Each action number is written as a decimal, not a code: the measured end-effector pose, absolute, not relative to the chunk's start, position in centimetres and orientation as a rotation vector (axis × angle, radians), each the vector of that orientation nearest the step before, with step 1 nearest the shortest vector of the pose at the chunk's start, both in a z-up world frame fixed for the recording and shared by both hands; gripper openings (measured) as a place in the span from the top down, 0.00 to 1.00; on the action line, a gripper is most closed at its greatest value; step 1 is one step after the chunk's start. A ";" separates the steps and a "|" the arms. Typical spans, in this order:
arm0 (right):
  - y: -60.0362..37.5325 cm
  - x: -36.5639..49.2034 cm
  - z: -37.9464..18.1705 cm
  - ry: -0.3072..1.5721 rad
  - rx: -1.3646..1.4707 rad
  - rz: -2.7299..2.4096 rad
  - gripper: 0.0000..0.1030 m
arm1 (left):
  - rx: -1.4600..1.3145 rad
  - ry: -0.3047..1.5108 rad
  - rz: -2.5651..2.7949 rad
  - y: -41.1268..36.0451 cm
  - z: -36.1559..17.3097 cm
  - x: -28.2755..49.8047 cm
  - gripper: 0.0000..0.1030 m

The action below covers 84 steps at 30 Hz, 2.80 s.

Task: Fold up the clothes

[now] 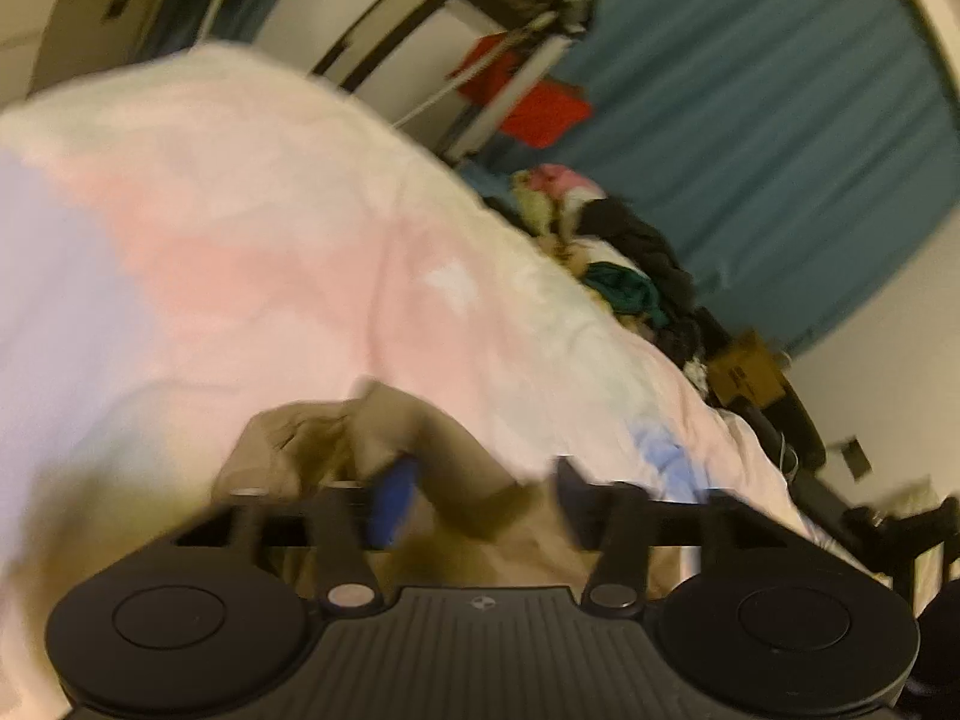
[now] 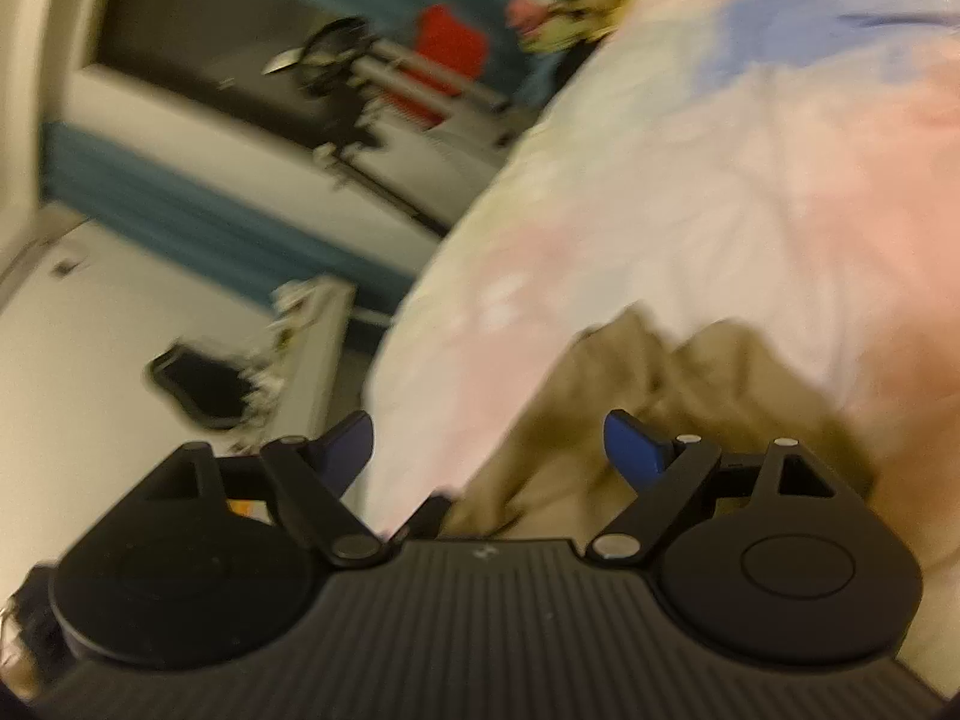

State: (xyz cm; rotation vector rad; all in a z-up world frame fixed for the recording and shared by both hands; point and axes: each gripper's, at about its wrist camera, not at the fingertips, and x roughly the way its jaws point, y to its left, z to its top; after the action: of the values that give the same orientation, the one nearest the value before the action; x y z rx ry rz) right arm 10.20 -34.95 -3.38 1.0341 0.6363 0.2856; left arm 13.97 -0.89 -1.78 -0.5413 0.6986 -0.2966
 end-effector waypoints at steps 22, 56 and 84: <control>-30.6 12.5 -6.5 0.735 0.393 0.104 0.80 | -0.179 0.746 -0.214 -3.6 -5.1 14.2 0.18; -33.9 -1.0 -8.0 0.781 1.154 0.286 0.16 | -0.842 0.871 -0.387 3.5 -4.5 0.2 0.17; -35.0 -2.2 -8.0 0.624 1.340 0.196 0.76 | -1.316 0.935 -0.464 3.0 -10.6 5.4 0.58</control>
State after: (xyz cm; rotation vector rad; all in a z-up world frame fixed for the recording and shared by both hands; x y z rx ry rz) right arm -2.16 -35.04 -8.03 1.3397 0.6243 0.1965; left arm 5.36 2.97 -10.59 -1.3163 0.9354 -0.4639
